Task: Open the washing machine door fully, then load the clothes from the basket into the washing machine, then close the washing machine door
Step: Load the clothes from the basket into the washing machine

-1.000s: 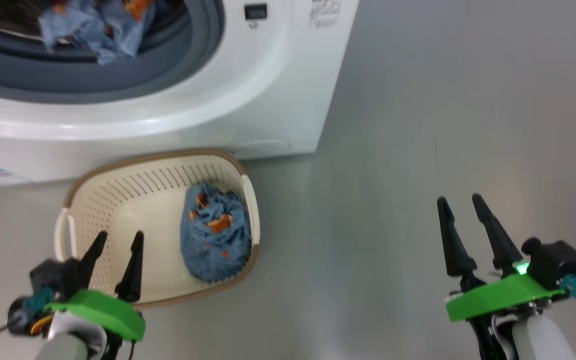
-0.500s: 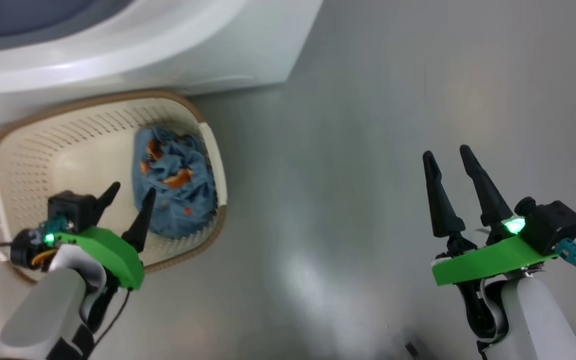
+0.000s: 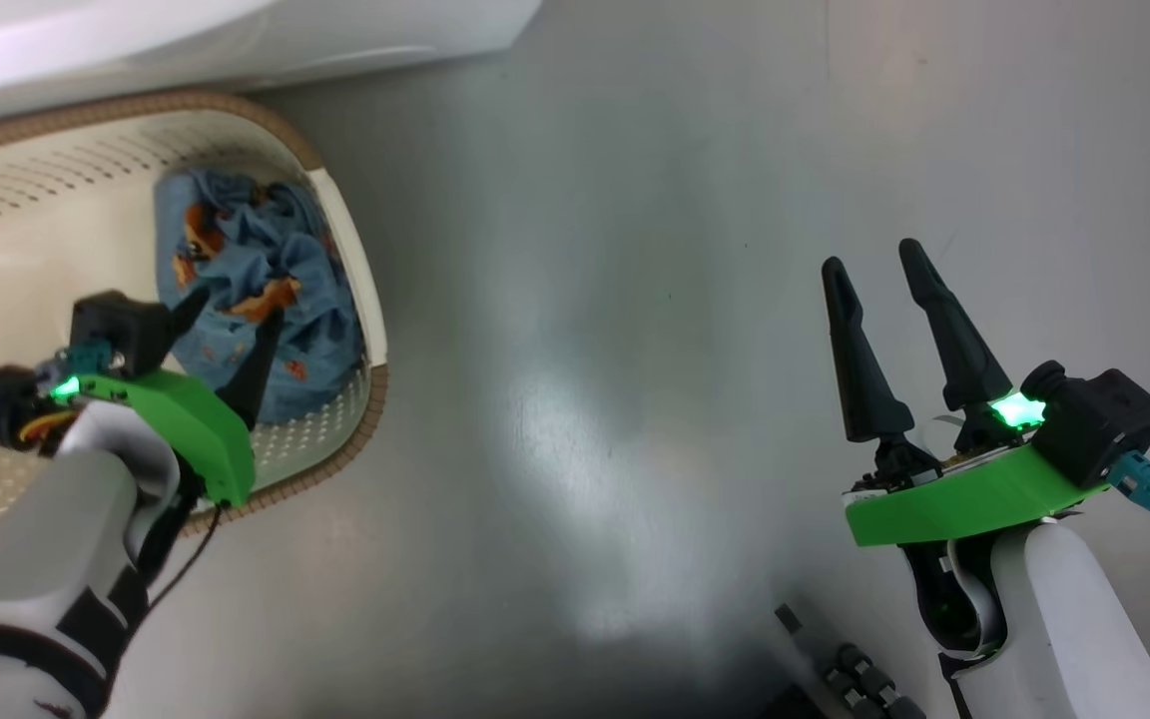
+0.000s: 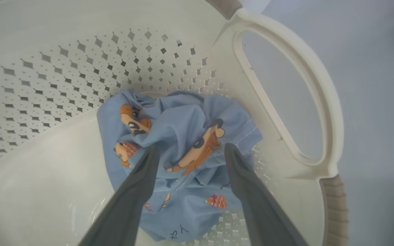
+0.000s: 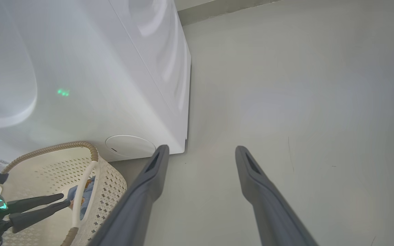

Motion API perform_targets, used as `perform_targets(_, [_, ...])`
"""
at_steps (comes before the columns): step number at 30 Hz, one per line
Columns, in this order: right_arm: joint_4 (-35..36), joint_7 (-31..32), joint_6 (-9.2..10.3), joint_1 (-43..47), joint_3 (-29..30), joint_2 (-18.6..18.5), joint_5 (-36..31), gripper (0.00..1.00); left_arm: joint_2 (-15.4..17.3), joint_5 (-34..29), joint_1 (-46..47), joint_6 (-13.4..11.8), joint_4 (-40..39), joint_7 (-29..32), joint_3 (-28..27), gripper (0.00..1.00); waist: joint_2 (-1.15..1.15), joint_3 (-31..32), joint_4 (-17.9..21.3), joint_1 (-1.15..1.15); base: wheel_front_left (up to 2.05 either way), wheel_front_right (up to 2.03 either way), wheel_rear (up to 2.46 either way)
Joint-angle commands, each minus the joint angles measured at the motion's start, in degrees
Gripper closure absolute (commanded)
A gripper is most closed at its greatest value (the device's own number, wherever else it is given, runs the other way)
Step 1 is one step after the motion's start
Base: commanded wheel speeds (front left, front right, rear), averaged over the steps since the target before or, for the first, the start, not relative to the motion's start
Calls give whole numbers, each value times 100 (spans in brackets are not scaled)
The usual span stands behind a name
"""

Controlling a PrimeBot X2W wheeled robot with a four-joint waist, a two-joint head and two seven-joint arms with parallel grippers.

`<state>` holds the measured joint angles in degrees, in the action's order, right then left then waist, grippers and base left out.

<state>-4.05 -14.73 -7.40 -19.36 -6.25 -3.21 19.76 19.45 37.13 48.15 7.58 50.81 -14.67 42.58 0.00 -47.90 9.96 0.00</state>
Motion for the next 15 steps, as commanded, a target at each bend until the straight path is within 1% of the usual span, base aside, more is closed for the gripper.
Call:
perform_targets(1, [149, -27, -9, 122, -124, 33, -47, 0, 279, 30, 35, -9, 0, -33, -87, 0, 0, -186, 80, 0, 0, 0, 0])
perform_targets(9, [338, -27, -9, 200, -161, 33, -75, 0, 313, 263, 459, -9, -26, -33, 525, 0, 0, -360, 102, 0, 0, 0, 0])
perform_targets(15, [428, -27, -9, 232, -216, 33, -83, 0, 322, 425, 648, -9, -4, -33, 817, 0, 0, -410, 139, 0, 0, 0, 0])
